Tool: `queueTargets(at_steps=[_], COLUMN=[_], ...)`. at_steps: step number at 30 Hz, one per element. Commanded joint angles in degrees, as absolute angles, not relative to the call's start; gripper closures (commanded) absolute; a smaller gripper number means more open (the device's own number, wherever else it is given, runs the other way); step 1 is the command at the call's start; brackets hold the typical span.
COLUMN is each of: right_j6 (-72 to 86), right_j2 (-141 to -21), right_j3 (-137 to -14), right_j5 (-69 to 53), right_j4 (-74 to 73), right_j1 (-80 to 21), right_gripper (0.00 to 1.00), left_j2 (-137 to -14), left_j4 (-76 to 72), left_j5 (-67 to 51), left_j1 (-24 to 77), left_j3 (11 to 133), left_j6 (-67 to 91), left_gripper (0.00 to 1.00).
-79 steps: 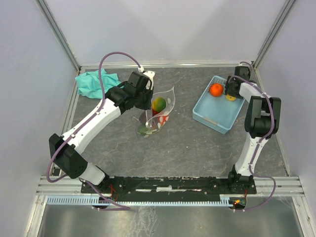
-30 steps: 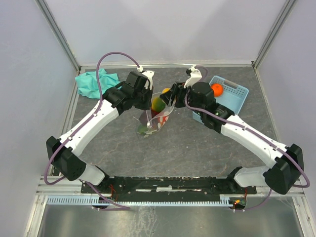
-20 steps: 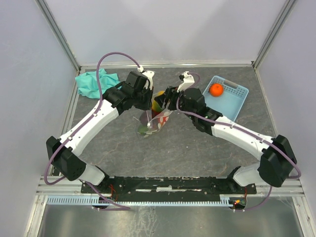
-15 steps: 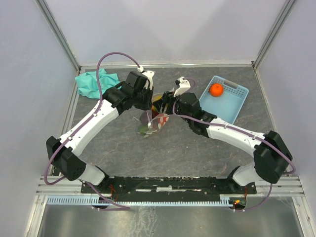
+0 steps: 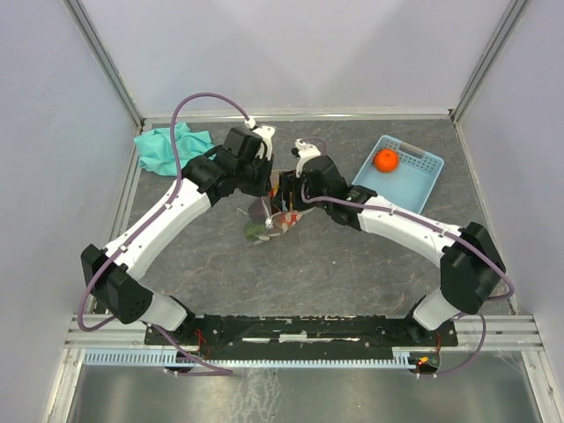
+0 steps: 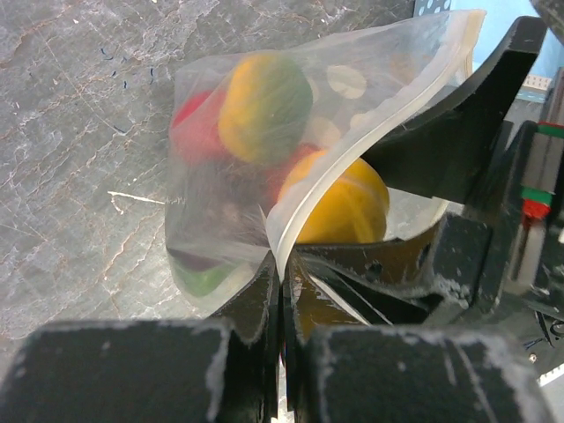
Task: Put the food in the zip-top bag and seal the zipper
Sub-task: Place the fake fruit in the zipper food storage bag.
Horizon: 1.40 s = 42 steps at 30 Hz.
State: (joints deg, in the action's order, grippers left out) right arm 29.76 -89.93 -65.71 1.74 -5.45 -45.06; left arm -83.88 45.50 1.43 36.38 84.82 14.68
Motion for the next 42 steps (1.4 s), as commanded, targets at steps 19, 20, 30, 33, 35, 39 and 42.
queueTargets(at_steps=[19, 20, 30, 33, 35, 39, 42], right_j6=[24.2, 25.0, 23.9, 23.6, 23.7, 25.7, 29.7], right_j2=[-94.9, -94.8, -88.9, -86.0, -84.3, -81.7, -80.6], right_j3=[-81.4, -80.6, -79.2, -78.8, -78.6, -77.0, -74.4], right_j5=[-4.5, -3.2, -0.9, 1.0, 3.5, 10.2, 15.6], right_j4=[-24.5, -22.9, -21.4, -23.5, -25.2, -27.8, -28.9], right_j1=[-44.0, -44.0, -43.9, -43.7, -43.6, -43.6, -43.6], right_gripper=[0.21, 0.18, 0.06, 0.07, 0.07, 0.1, 0.14], left_j2=[-81.8, -81.8, -81.3, -81.3, -81.3, -81.4, -81.6], left_j4=[44.3, 44.3, 44.3, 44.3, 44.3, 44.3, 44.3], left_j5=[2.7, 2.6, 3.2, 3.6, 3.8, 3.7, 3.5], left_j1=[36.1, 36.1, 36.1, 36.1, 36.1, 36.1, 36.1], left_j3=[87.1, 87.0, 86.4, 86.3, 86.3, 86.1, 86.2], left_j6=[13.4, 13.4, 13.7, 13.7, 13.7, 13.6, 13.6], left_gripper=[0.97, 0.97, 0.97, 0.97, 0.97, 0.97, 0.97])
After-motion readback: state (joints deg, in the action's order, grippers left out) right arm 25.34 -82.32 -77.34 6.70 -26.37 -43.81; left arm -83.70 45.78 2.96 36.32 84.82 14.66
